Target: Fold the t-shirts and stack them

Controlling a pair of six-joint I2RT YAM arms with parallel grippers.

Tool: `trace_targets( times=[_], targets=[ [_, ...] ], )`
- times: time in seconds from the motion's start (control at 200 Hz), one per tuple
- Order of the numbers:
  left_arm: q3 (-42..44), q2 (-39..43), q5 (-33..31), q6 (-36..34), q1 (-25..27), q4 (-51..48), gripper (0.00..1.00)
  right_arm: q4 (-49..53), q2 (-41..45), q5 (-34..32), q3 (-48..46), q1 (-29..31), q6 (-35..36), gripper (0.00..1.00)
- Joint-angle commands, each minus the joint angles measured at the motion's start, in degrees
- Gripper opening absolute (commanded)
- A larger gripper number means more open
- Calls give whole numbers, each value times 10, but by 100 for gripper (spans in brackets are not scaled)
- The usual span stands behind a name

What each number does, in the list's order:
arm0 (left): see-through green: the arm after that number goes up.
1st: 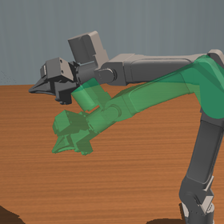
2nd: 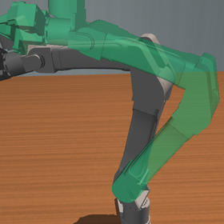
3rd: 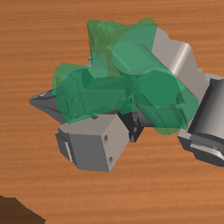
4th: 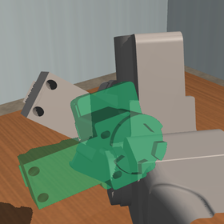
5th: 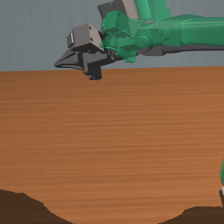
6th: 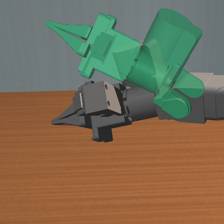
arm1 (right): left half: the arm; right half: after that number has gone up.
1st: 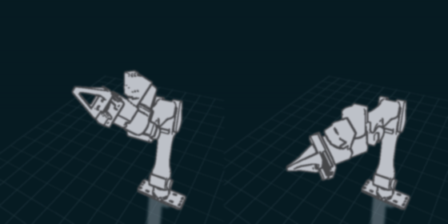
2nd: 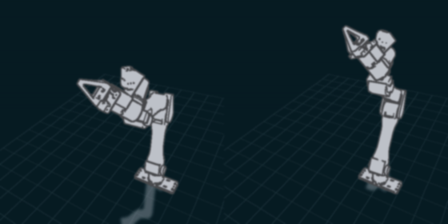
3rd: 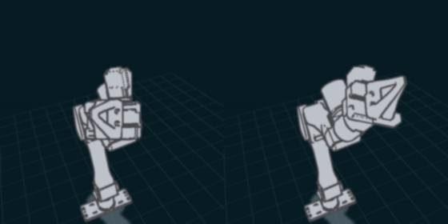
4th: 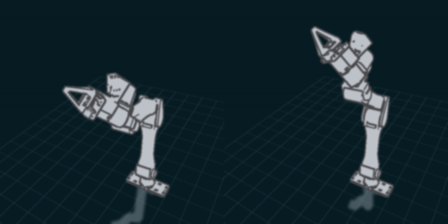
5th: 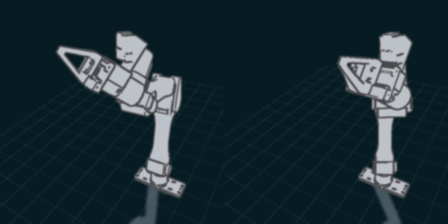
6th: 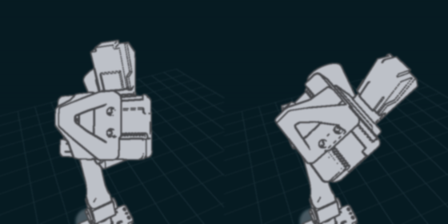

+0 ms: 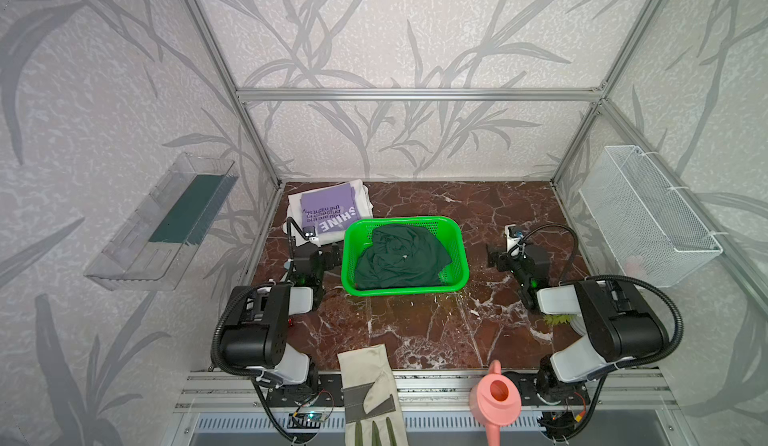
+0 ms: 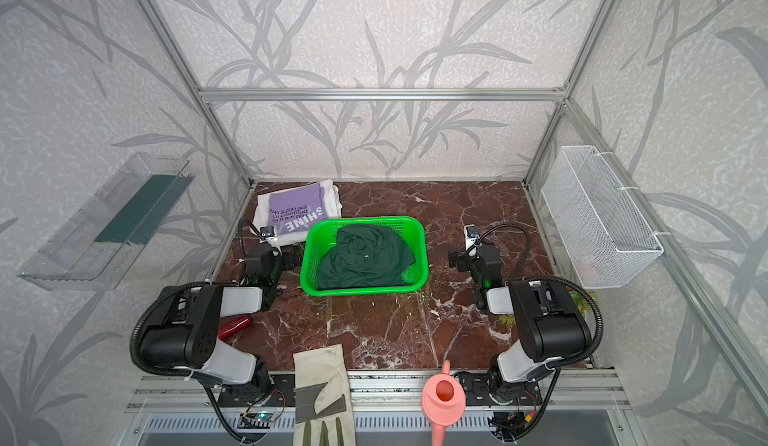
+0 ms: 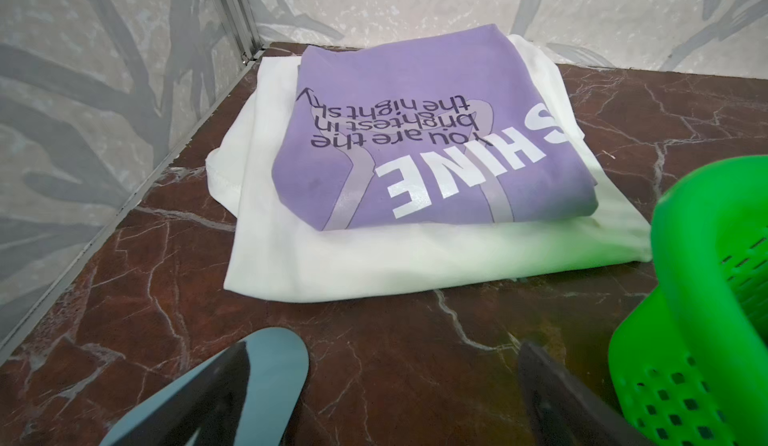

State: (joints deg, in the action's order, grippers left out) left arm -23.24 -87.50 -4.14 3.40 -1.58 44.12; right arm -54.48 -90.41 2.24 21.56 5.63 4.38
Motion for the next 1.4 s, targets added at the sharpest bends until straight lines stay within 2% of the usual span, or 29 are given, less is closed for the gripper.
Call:
trace_targets(
  times=[0.0, 1.395],
  targets=[
    [-9, 8, 5, -9, -3, -4, 99, -6, 1, 1, 0, -1, 3, 99],
    [-9, 8, 16, -6, -9, -4, 99, 1, 1, -10, 4, -3, -4, 99]
  ],
)
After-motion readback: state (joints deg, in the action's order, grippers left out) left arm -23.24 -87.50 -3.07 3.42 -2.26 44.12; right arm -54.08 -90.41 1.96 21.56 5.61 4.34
